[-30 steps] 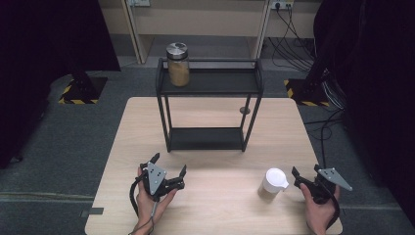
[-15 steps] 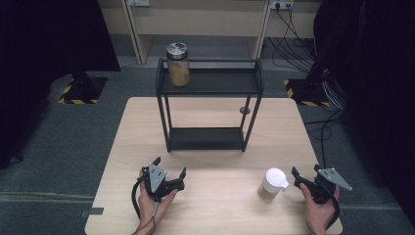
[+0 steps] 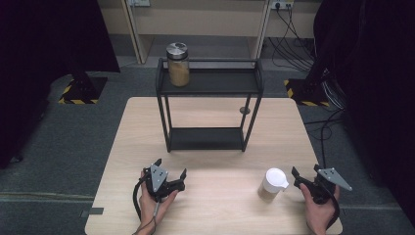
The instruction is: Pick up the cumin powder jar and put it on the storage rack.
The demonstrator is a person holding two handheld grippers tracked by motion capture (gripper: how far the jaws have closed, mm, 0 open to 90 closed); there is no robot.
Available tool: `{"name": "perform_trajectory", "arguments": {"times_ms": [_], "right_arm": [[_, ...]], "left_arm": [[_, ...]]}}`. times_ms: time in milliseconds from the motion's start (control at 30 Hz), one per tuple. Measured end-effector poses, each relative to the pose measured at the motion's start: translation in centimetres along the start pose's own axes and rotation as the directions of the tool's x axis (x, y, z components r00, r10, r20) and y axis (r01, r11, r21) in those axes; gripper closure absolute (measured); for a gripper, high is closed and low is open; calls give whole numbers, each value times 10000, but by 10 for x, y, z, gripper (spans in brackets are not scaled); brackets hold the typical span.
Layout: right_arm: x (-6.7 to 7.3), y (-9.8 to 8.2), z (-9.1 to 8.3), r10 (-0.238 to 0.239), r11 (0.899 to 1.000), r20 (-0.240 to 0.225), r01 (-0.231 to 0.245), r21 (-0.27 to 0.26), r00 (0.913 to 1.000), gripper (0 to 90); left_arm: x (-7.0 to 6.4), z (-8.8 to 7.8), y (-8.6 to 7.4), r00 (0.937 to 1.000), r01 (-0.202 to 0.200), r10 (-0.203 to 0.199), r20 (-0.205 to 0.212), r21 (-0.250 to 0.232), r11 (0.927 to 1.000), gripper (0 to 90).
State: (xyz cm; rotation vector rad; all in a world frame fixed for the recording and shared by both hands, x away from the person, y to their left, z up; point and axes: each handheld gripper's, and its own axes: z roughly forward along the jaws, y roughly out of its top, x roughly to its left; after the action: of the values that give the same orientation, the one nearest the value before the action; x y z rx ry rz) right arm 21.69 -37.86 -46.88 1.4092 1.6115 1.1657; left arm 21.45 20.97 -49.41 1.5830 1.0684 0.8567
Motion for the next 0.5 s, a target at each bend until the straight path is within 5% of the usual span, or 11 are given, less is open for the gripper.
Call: {"name": "perform_trajectory", "arguments": {"times_ms": [500], "right_arm": [[0,0,0,-36,10000,-24,36,1,10000,91]], "left_arm": [[-1,-1,-1,9999,95,-95,-77,-64,9999,21]]}}
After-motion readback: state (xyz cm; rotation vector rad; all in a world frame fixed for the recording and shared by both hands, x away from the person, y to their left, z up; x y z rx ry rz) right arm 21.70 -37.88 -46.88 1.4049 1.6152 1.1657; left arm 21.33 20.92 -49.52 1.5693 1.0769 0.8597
